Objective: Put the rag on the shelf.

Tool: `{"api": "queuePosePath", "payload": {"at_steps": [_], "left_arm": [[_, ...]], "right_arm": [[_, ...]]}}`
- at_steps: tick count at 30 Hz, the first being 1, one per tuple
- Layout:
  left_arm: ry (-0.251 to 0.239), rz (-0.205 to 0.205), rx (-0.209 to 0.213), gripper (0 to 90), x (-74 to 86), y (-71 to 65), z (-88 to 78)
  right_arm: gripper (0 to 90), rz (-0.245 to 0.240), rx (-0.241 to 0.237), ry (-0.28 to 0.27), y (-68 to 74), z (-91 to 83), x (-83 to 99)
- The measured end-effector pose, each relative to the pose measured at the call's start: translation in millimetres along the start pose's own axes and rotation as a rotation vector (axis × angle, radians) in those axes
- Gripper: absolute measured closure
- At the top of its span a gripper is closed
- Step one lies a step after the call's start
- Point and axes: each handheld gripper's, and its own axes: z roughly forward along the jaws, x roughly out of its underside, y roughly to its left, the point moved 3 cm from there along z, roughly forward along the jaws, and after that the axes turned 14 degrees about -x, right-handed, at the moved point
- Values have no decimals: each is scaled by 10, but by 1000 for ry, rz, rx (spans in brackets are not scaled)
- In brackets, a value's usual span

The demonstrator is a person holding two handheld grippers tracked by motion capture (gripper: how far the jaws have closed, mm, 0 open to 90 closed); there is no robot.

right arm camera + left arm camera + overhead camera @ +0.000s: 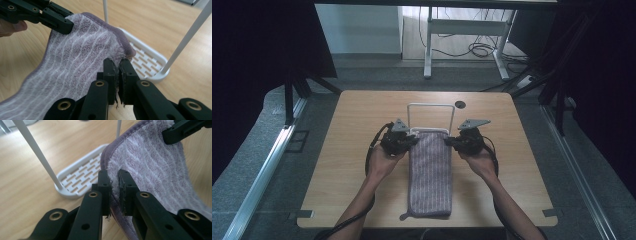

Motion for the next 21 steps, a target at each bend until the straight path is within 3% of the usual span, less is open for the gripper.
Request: {"api": "queuePosePath", "payload": {"at_steps": [7,21], "left_arm": [[-59,12,-10,811,-248,77,-221],[-139,39,-49,808,-757,217,-493]], "right_arm": [[851,-38,-2,-48,71,-192,-245],[851,-94,25,-118,107,-507,-748]]}}
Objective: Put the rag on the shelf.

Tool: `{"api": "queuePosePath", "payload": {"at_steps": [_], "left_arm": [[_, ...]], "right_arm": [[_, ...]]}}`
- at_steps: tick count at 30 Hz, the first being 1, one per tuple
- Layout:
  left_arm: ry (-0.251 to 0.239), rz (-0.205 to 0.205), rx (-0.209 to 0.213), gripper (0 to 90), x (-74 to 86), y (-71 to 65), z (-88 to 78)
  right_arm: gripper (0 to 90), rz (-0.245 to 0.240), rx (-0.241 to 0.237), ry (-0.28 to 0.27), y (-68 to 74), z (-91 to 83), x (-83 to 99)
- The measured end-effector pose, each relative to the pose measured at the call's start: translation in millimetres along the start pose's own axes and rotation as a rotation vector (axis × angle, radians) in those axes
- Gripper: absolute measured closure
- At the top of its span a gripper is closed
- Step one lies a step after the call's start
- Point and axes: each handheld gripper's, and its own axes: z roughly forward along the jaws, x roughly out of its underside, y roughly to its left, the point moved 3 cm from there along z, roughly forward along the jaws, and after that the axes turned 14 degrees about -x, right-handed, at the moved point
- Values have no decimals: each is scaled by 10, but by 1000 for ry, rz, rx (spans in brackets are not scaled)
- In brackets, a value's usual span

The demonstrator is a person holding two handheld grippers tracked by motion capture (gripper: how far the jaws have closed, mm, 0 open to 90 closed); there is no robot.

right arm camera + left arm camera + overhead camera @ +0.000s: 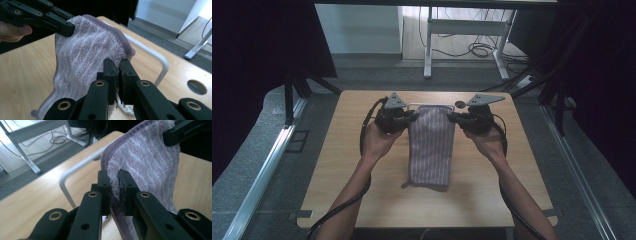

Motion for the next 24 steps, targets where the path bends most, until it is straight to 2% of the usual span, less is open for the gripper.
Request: {"api": "queuePosePath", "payload": {"at_steps": [11,18,21,24], "left_arm": [[-28,28,-38,808,-365,128,-76],[-44,10,-58,807,-541,253,-43],[-55,-18,-64,808,-623,304,-31],[-60,-13,-74,808,-694,338,-47]], "right_arm": [[851,-34,33,-35,-91,-114,-348],[851,-51,56,-59,-151,-148,-564],[851,-59,70,-69,-183,-149,-649],[851,-66,84,-73,-221,-156,-747]]}}
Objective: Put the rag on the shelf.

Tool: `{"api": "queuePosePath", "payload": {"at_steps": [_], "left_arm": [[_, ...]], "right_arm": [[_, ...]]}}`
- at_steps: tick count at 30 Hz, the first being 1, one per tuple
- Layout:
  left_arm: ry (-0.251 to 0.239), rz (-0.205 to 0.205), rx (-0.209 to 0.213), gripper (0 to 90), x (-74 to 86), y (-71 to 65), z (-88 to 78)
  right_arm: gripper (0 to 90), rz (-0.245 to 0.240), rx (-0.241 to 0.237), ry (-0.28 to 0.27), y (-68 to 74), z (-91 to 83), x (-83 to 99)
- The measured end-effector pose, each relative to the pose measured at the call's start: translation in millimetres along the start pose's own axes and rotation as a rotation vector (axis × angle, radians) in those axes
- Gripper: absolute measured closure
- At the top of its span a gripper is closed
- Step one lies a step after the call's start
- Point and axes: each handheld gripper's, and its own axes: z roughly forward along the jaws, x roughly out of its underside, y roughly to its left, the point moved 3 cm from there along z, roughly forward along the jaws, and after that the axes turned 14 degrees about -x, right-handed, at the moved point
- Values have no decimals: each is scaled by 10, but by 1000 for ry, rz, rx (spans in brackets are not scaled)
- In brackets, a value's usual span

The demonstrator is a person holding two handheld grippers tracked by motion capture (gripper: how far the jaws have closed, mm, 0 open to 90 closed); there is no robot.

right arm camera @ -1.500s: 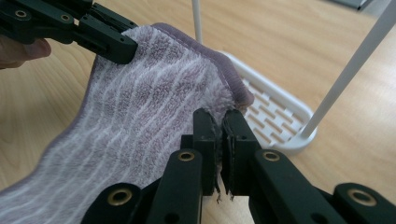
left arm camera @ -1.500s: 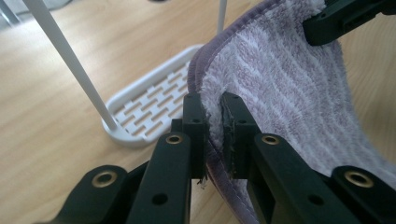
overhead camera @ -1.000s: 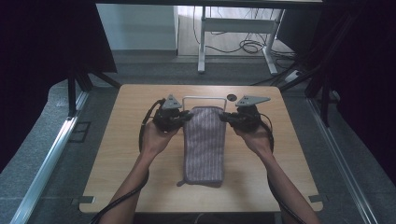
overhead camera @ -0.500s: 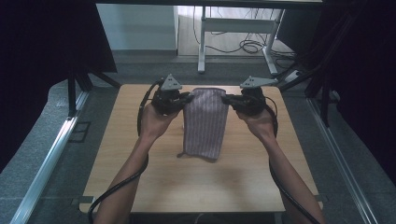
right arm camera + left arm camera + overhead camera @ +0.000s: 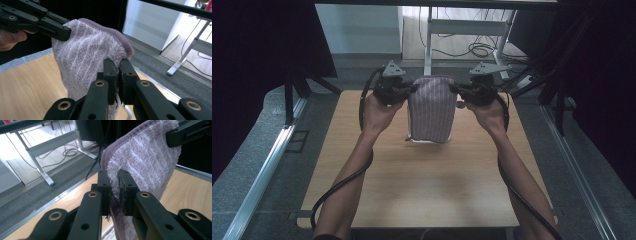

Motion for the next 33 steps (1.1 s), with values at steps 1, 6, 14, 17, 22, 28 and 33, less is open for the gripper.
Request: {"api": "queuePosePath", "payload": {"at_steps": [1,6,14,17,22,28,33], "left_arm": [[-4,3,-4,807,-30,9,-7],[-25,18,-25,808,-188,59,-39],[-37,23,-62,807,-410,168,42],[-34,35,-95,806,-439,185,138],[-9,63,-147,802,-434,176,319],[34,73,-203,795,-394,203,554],[64,55,-223,789,-299,252,763]], "right_arm": [[851,1,2,-2,-10,0,-28],[850,-9,22,-12,-62,-3,-164],[849,-8,59,-20,-191,20,-375],[848,2,74,-18,-262,60,-407],[846,29,106,-12,-411,159,-367],[842,45,138,-1,-550,294,-309],[839,58,153,18,-647,410,-266]]}}
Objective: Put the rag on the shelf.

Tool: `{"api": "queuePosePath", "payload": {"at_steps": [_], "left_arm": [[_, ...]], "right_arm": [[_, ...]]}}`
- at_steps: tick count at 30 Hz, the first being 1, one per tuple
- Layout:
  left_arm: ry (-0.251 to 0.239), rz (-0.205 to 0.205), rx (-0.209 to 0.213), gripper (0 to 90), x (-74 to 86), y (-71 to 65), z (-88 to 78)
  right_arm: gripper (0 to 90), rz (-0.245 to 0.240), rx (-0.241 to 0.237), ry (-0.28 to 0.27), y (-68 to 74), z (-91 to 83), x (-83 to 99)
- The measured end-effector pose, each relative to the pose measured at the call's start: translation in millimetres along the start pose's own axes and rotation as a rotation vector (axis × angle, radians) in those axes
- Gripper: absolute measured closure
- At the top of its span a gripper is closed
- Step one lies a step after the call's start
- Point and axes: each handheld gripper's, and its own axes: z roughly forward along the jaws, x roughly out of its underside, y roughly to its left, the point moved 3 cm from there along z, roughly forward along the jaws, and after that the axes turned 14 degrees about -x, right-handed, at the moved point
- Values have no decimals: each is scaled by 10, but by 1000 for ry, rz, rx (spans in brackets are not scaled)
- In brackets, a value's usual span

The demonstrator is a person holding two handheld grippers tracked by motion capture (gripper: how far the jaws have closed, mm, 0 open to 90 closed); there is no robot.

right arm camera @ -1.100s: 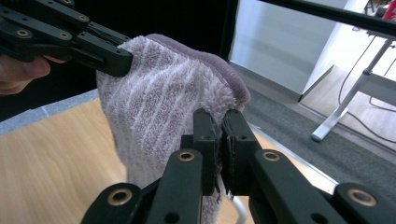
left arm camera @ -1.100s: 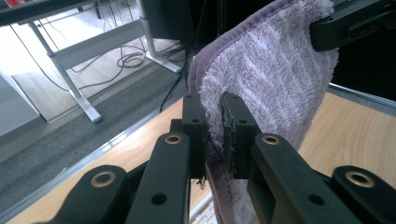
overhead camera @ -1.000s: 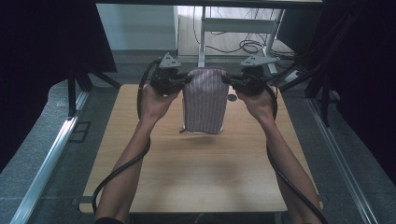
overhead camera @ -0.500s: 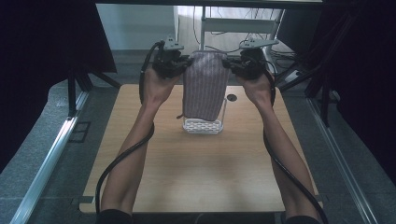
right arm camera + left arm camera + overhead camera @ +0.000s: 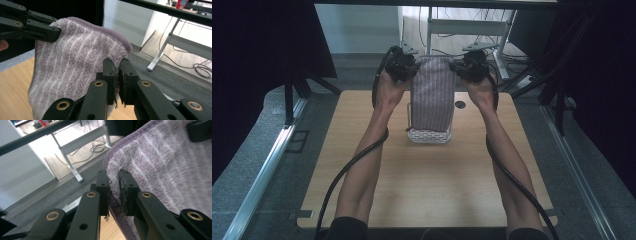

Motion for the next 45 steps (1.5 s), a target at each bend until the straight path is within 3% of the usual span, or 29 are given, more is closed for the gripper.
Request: {"api": "queuePosePath", "payload": {"at_steps": [10,13,18,22,24,27,29,35,40,45], "left_arm": [[107,48,-24,776,201,-64,322],[137,69,-17,772,267,-110,399],[181,68,18,758,375,-161,493],[209,96,4,630,438,-168,542],[216,81,14,534,458,-152,544],[211,55,10,435,478,-107,526],[206,36,8,402,489,-71,506],[190,-40,65,321,532,5,436],[186,-76,98,261,597,31,382],[186,-121,126,198,640,62,324]], "right_arm": [[829,30,12,78,-122,302,217],[827,49,9,100,-164,375,307],[815,73,10,134,-210,459,444],[754,91,5,155,-222,499,529],[679,103,4,160,-234,510,562],[635,117,-1,160,-243,508,596],[596,125,-10,163,-246,502,618],[494,138,-27,161,-232,472,642],[437,134,-57,189,-193,467,666],[373,141,-78,170,-149,419,665]]}}
